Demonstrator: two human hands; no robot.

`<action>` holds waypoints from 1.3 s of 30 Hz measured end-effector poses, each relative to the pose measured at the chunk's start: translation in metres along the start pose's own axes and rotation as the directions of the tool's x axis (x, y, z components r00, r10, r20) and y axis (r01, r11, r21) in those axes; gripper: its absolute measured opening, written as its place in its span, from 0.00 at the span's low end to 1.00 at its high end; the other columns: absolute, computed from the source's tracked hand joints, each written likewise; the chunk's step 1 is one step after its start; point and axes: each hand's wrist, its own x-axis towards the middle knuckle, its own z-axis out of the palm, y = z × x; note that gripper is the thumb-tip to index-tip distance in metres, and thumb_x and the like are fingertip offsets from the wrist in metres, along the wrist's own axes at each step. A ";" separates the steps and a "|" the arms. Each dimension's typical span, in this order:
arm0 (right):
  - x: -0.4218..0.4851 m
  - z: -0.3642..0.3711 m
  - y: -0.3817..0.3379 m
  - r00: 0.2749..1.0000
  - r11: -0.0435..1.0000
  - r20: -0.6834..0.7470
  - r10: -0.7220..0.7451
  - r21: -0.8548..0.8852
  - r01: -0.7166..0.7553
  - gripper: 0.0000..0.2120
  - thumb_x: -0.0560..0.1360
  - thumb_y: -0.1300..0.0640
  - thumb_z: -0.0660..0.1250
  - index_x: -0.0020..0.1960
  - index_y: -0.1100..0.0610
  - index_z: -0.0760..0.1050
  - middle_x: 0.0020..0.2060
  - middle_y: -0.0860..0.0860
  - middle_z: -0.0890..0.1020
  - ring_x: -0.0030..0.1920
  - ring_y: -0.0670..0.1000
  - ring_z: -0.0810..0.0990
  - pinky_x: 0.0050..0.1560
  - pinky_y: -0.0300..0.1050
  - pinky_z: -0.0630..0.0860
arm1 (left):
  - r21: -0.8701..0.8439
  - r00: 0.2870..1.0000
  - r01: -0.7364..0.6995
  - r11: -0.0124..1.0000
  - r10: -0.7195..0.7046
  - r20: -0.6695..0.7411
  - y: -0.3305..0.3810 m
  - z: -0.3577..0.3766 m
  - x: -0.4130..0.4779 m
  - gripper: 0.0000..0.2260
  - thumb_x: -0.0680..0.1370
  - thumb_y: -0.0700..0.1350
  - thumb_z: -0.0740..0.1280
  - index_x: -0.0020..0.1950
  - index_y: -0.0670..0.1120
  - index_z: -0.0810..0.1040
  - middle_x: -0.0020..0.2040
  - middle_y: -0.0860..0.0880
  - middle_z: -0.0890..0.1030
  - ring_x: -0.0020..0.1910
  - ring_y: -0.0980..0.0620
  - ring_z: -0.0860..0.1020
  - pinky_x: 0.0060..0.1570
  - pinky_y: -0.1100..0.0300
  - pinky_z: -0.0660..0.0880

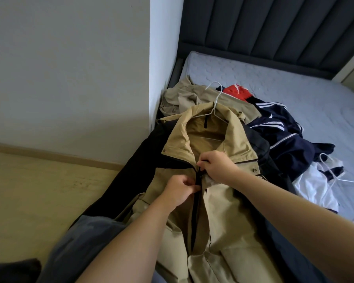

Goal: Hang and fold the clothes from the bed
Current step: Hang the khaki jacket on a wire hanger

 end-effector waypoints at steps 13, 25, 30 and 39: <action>0.022 0.021 0.007 0.885 0.943 -0.369 0.283 0.274 -0.188 0.11 0.78 0.57 0.63 0.37 0.56 0.76 0.32 0.48 0.77 0.36 0.50 0.76 0.32 0.40 0.67 | 0.380 0.976 -0.010 0.925 -0.073 0.204 -0.004 -0.025 0.001 0.08 0.77 0.48 0.67 0.38 0.53 0.74 0.38 0.53 0.77 0.35 0.56 0.77 0.35 0.63 0.74; 0.007 -0.009 -0.008 0.994 0.919 -0.030 0.103 0.385 -0.084 0.13 0.79 0.59 0.62 0.38 0.54 0.78 0.36 0.47 0.85 0.42 0.44 0.82 0.46 0.34 0.74 | -0.092 1.000 -0.022 0.995 0.022 0.000 0.014 -0.020 0.001 0.06 0.71 0.47 0.74 0.41 0.49 0.79 0.39 0.53 0.80 0.42 0.55 0.79 0.40 0.66 0.74; 0.002 -0.006 -0.022 0.999 0.935 0.034 0.024 0.353 -0.035 0.11 0.79 0.58 0.63 0.40 0.54 0.80 0.39 0.49 0.85 0.45 0.47 0.83 0.51 0.40 0.77 | 0.004 0.996 -0.053 0.999 0.054 -0.067 0.017 -0.021 -0.005 0.05 0.72 0.47 0.74 0.42 0.52 0.78 0.38 0.57 0.80 0.41 0.59 0.78 0.36 0.71 0.70; 0.013 -0.016 -0.025 0.964 0.889 -0.146 -0.224 -0.437 0.140 0.09 0.80 0.54 0.60 0.46 0.52 0.77 0.42 0.45 0.80 0.53 0.49 0.75 0.71 0.51 0.51 | 0.288 0.987 -0.065 0.956 0.104 -0.121 0.017 -0.029 -0.005 0.07 0.73 0.46 0.72 0.41 0.46 0.76 0.37 0.51 0.77 0.38 0.55 0.76 0.36 0.65 0.70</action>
